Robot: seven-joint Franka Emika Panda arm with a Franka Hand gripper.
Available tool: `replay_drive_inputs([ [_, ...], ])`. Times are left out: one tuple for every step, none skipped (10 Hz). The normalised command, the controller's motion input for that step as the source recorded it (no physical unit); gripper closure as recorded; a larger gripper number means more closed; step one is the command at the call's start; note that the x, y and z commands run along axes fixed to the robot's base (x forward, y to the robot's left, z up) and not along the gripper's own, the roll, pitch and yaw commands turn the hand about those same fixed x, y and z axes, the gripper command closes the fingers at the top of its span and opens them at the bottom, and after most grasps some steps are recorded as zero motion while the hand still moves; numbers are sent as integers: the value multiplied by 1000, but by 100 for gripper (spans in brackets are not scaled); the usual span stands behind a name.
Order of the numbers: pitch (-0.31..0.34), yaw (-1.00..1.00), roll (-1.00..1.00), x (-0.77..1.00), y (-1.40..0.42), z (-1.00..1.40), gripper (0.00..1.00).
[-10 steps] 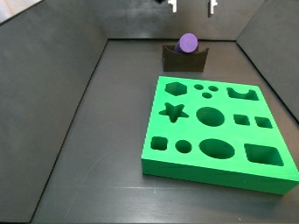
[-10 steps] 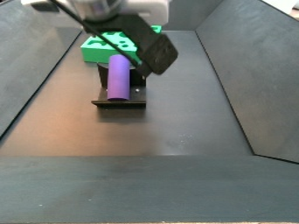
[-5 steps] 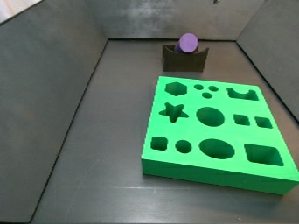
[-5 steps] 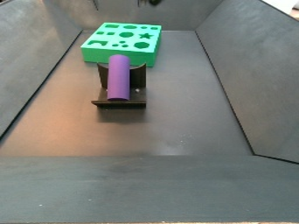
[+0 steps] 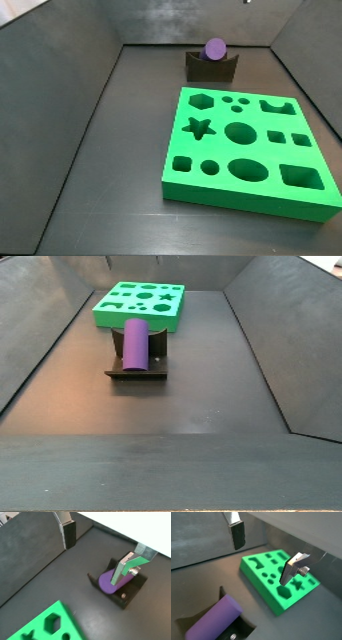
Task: Pick up the round object. Move up. Place the round object on the fixture. Regrasp the round object. Move to above the board. Insert the round object.
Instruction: Regrasp the round object.
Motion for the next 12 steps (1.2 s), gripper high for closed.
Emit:
replay_drive_inputs([
  [10, 24, 1000, -53, -26, 16, 0],
  [6, 24, 1000, -49, -25, 8, 0],
  [-2, 25, 1000, -44, -20, 6, 0],
  [-9, 25, 1000, -35, -18, 7, 0],
  [-15, 26, 1000, -27, -17, 4, 0],
  [-18, 27, 1000, -25, -15, 4, 0],
  [-18, 28, 1000, -23, -13, 6, 0],
  [-15, 29, 1000, -18, -18, 8, 0],
  [-9, 29, 1000, -5, -18, 6, 0],
  [-5, 30, 1000, 11, -19, -1, 0],
  [5, 32, 1000, 26, -21, -6, 0],
  [13, 34, 1000, 30, -22, -5, 0],
])
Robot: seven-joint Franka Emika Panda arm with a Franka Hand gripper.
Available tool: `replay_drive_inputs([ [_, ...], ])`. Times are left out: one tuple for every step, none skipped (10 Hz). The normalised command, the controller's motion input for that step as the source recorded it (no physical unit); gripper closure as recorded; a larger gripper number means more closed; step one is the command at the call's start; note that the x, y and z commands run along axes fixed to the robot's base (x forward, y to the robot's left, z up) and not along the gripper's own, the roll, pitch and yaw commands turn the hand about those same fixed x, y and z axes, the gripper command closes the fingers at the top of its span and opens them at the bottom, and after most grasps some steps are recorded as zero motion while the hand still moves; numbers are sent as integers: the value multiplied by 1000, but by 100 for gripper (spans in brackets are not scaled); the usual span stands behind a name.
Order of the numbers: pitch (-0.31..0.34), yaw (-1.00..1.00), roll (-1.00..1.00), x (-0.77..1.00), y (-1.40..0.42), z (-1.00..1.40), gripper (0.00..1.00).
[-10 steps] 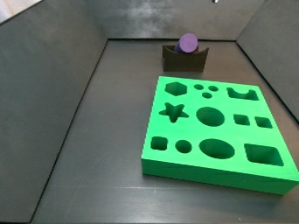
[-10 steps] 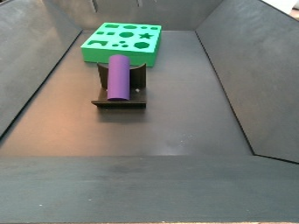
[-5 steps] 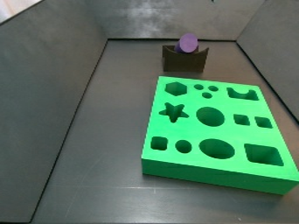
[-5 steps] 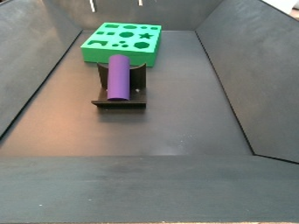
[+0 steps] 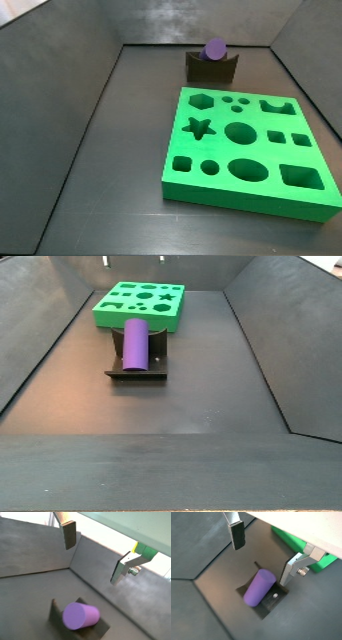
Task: Pick up the round object. Move up. Place the round object on the fixture. Regrasp the round object. Move to above the board. Insert the round object.
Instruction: Regrasp the round object.
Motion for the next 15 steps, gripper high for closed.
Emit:
replay_drive_inputs([
  [30, 38, 1000, 48, -26, -4, 0],
  [43, 42, 1000, 55, -26, -4, 0],
  [73, 53, 1000, 71, -30, -8, 0],
  [113, 76, 1000, 81, -34, -13, 0],
  [120, 87, 803, 85, -36, -10, 0],
  [120, 97, 665, 86, -39, -10, 0],
  [111, 118, 406, 85, -32, -12, 0],
  [95, 133, 275, 76, -22, -3, 0],
  [62, 86, 214, 28, 76, -1000, 0],
  [50, 91, 197, 28, 77, -1000, 0],
  [10, 97, 146, 43, 67, -1000, 0],
  [-4, 98, 118, 48, 65, -1000, 0],
  [-31, 90, 75, 59, 63, -1000, 0],
  [-51, 81, 64, 67, 60, -1000, 0],
  [-66, 60, 64, 75, 54, -1000, 0],
])
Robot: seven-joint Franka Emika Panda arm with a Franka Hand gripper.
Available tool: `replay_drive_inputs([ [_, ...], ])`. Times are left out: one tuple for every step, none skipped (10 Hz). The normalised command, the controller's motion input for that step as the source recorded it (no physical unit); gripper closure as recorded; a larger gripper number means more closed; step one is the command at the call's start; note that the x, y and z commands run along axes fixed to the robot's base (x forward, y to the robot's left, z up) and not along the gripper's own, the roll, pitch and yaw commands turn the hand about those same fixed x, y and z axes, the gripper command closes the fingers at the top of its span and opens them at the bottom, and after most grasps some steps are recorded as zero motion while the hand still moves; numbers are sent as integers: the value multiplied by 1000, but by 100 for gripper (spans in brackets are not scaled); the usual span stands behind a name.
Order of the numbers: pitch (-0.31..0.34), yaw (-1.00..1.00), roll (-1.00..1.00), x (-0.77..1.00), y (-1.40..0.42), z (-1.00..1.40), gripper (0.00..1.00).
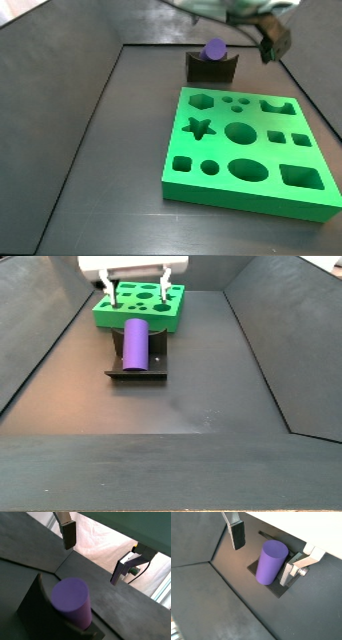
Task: Pick up the round object. Move up. Place the round object on the fixture. Regrasp the round object. Move to above the board. Insert the round object.
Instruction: Regrasp the round object.
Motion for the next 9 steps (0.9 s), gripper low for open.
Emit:
replay_drive_inputs([
  [-71, 48, 62, 85, 50, -1000, 0],
  [-65, 26, 65, 99, 43, -1000, 0],
  [-64, 13, 64, 107, 39, -1000, 0],
  [-61, -1, 66, 91, 21, -809, 0],
  [-56, -8, 68, 80, 18, -704, 0],
  [-44, -14, 62, 73, 11, -493, 0],
  [-38, -15, 59, 73, 11, -389, 0],
  [-8, -10, 48, 31, 2, -181, 0],
  [0, 0, 0, 0, 0, 0, 100],
])
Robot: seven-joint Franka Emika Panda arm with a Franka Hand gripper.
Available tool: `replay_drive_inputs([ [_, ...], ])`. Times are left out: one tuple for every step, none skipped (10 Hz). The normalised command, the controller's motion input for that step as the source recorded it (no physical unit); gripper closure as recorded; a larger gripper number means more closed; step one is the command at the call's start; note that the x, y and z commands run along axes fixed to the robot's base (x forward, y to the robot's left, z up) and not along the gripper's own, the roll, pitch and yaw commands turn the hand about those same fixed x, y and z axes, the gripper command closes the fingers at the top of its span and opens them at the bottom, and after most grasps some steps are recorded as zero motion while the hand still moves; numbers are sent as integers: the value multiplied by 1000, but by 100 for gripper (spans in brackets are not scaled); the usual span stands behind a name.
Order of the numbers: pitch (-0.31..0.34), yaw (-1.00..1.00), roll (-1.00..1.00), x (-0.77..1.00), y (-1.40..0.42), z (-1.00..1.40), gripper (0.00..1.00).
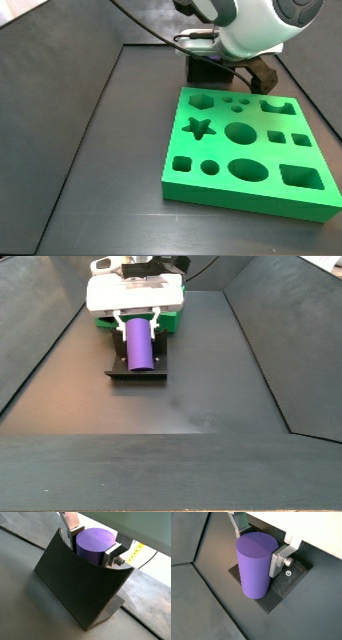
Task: Pick up the round object. Move up. Place the round object on the fixture. Regrasp the round object. Move to above the board. Insert the round object.
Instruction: Move to above the board.
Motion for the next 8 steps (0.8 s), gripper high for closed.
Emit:
replay_drive_inputs([
  [-6, -145, -150, 62, -179, 1000, 100],
  [3, -143, -148, 58, -178, 1000, 100],
  [41, -128, -128, 45, -164, 1000, 100],
  [61, -114, -116, 40, -158, 1000, 100],
  [117, -71, -82, 35, -145, 1000, 100],
  [142, -42, -63, 31, -142, 1000, 100],
  [154, -9, -52, 29, -135, 1000, 100],
  [160, 35, -53, 28, -123, 1000, 100],
])
